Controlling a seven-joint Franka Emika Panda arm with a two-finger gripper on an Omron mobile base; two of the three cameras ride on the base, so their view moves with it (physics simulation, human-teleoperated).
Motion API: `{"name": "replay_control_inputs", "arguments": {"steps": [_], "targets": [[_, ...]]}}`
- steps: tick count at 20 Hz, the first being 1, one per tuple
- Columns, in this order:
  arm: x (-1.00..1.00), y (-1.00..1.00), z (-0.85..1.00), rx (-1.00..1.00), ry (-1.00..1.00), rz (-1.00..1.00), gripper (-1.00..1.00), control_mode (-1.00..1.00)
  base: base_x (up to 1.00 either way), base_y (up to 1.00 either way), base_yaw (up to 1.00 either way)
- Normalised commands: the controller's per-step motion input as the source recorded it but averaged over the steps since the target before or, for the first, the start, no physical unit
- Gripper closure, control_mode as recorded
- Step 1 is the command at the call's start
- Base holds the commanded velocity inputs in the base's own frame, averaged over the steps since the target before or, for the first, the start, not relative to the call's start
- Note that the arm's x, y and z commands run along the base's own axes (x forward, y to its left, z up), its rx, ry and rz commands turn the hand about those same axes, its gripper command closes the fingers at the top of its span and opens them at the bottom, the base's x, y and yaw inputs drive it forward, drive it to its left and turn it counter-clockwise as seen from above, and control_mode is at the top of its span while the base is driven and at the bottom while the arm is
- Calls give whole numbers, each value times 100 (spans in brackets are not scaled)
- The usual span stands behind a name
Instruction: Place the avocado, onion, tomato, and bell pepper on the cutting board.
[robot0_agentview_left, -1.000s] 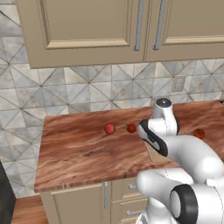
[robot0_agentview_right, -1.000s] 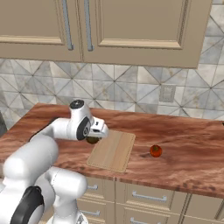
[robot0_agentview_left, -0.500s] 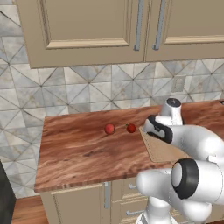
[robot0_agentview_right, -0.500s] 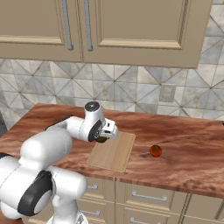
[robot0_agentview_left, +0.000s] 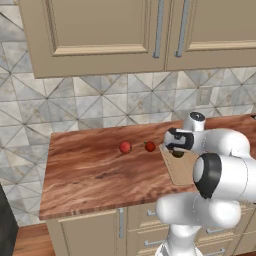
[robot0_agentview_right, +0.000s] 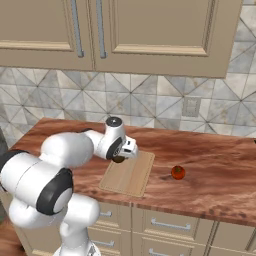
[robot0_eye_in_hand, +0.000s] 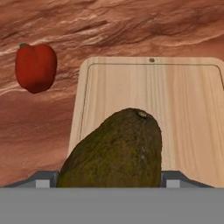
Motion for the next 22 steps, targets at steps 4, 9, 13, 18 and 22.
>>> {"name": "replay_control_inputs", "arguments": {"steps": [4, 9, 13, 18, 22], "targets": [[3, -11, -25, 1, 4, 0, 100, -100, 0, 0, 0], [4, -11, -24, 1, 0, 0, 100, -100, 0, 0, 0], [2, 0, -37, 0, 0, 0, 100, -100, 0, 0, 0], [0, 0, -40, 0, 0, 0, -100, -100, 0, 0, 0], [0, 0, -18, 0, 0, 0, -100, -100, 0, 0, 0]]}}
